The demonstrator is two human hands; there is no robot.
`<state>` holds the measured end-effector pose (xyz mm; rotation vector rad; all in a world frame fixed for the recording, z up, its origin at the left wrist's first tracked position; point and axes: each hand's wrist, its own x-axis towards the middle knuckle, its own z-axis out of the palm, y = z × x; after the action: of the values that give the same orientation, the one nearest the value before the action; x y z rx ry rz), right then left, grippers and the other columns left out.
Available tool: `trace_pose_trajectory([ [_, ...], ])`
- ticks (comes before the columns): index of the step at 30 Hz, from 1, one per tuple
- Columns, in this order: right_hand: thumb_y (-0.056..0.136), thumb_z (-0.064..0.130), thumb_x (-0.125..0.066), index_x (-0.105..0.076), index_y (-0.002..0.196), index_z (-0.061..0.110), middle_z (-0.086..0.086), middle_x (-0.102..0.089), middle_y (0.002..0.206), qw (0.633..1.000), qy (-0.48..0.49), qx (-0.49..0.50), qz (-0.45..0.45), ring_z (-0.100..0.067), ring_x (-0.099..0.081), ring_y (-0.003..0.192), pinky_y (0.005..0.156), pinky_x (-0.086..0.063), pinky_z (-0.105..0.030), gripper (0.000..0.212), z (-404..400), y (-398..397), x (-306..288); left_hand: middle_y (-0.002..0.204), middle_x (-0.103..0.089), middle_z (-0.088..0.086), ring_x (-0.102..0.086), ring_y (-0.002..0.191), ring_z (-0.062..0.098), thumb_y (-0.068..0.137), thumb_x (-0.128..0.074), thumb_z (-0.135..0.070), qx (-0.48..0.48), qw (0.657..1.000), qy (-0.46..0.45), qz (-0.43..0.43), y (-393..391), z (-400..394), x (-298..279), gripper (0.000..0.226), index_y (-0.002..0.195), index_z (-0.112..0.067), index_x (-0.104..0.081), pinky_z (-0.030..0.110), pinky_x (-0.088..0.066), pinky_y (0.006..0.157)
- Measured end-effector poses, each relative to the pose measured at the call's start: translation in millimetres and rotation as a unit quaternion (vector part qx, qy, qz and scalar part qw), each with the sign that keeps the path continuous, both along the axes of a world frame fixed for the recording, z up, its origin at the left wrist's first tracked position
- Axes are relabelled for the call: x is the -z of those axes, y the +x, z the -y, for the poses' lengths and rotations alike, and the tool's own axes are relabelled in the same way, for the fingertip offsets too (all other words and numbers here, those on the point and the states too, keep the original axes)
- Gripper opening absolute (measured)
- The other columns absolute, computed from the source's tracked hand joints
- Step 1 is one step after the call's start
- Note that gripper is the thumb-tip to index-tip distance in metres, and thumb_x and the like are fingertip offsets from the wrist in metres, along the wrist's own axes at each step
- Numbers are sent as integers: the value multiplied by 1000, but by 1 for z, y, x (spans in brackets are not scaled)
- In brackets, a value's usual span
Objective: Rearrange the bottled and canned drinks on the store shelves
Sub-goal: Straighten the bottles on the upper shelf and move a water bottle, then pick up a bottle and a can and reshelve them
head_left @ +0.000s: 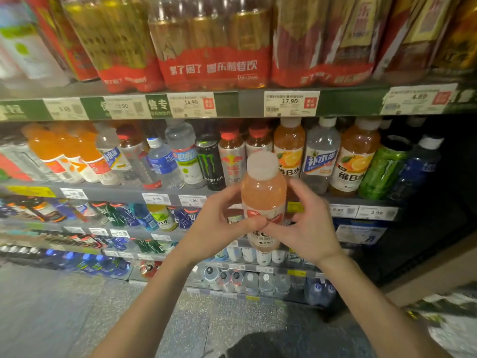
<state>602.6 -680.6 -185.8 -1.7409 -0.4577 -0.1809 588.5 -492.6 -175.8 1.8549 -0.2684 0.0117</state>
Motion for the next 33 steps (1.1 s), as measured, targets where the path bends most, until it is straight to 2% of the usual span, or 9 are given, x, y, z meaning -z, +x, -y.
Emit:
trace_pose_trajectory([
  [2, 66, 38, -90, -61, 118, 35, 23, -70, 108, 1000, -3, 7, 1, -3, -68, 102, 78, -62, -36, 60, -17, -6, 2, 122, -72, -4, -66, 116, 16, 80, -77, -30, 9, 1000, -7, -10, -7, -17, 1, 54, 130, -17, -61, 34, -54, 96],
  [5, 67, 33, -91, -62, 116, 39, 21, -72, 107, 1000, -2, 8, -8, -7, -70, 101, 79, -62, -41, 58, -52, -16, 6, 123, -71, -2, -66, 117, 17, 81, -77, -31, 15, 1000, -13, -20, -18, -53, 6, 57, 133, -15, -60, 40, -54, 98],
  [9, 68, 29, -93, -64, 116, 32, 15, -72, 106, 1000, -14, 24, -8, -15, -70, 99, 78, -61, -43, 56, -108, -35, 13, 121, -72, -4, -66, 115, 14, 86, -78, -18, 29, 999, -7, -24, -33, -110, 10, 48, 131, -14, -61, 37, -55, 98],
  [13, 68, 11, -92, -60, 107, 44, 27, -70, 102, 999, -18, 31, -40, 4, -66, 97, 75, -58, -19, 60, -160, -54, 15, 122, -72, -4, -66, 115, 17, 86, -79, -22, 37, 999, -4, -20, -46, -163, 16, 50, 132, -16, -62, 43, -54, 99],
  [15, 69, 15, -93, -60, 109, 46, 26, -71, 104, 997, -23, 44, -54, 4, -67, 99, 76, -56, -17, 61, -185, -63, 17, 121, -72, -5, -67, 114, 17, 84, -80, -29, 41, 999, -11, -21, -51, -187, 17, 52, 131, -17, -62, 41, -54, 99],
  [19, 65, 25, -92, -62, 122, 35, 20, -71, 107, 995, -24, 68, -64, -4, -68, 99, 78, -58, -28, 65, -228, -75, 22, 118, -73, -10, -67, 110, 11, 81, -77, -25, 47, 998, -23, -21, -61, -226, 19, 48, 127, -19, -65, 25, -52, 94],
  [23, 70, 13, -92, -65, 120, 24, 16, -72, 101, 996, -37, 65, -49, -8, -69, 94, 76, -56, -20, 57, -250, -82, 26, 123, -70, -12, -64, 117, 10, 80, -83, -33, 38, 998, -29, -30, -67, -248, 30, 55, 130, -23, -63, 24, -51, 97],
  [28, 68, 16, -94, -63, 125, 28, 16, -72, 105, 995, -43, 67, -54, -9, -69, 99, 81, -60, -26, 67, -261, -82, 38, 128, -68, -8, -60, 124, 15, 74, -78, -44, 24, 997, -56, -38, -71, -251, 46, 66, 134, -20, -60, 49, -49, 105],
  [33, 69, 16, -91, -57, 126, 41, 21, -70, 105, 995, -42, 66, -65, -6, -67, 101, 81, -60, -27, 71, -253, -72, 65, 129, -67, -4, -58, 125, 16, 80, -78, -27, 33, 995, -82, -52, -64, -243, 78, 56, 133, -21, -62, 51, -49, 105],
])
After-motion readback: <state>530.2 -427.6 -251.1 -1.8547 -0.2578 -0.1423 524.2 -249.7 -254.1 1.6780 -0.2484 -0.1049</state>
